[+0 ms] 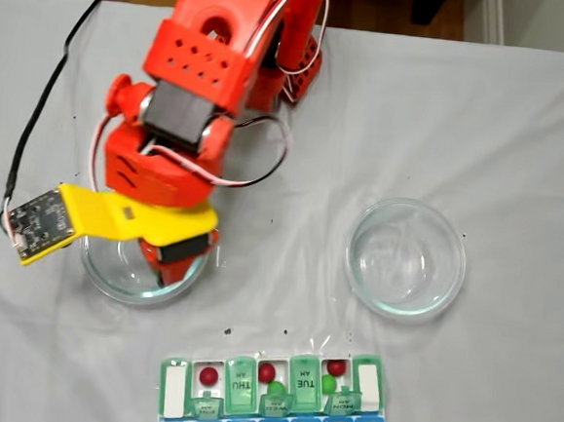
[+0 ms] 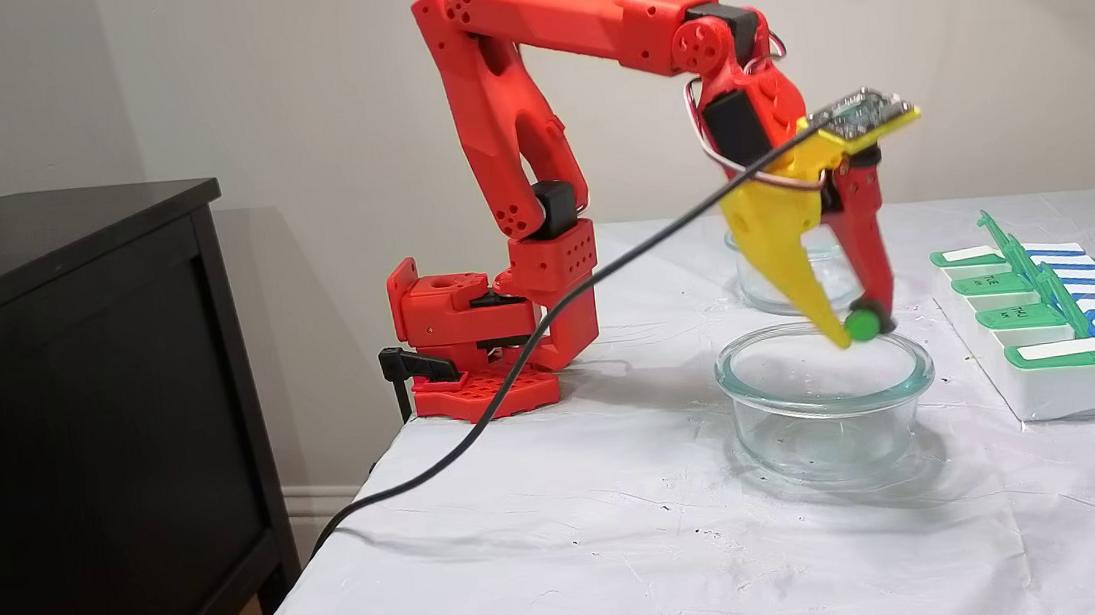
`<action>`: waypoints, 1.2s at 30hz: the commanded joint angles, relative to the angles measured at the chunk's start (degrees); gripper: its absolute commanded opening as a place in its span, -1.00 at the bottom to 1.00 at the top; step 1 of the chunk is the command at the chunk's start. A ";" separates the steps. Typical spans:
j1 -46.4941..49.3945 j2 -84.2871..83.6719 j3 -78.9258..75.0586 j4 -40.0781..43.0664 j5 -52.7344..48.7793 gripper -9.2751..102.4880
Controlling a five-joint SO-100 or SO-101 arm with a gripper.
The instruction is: Sort medicines into box.
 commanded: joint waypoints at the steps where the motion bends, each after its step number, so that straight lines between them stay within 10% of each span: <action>1: -4.13 -0.35 -10.99 -2.46 7.21 -0.84; 36: -11.34 -29.27 -24.96 -22.06 19.34 -0.69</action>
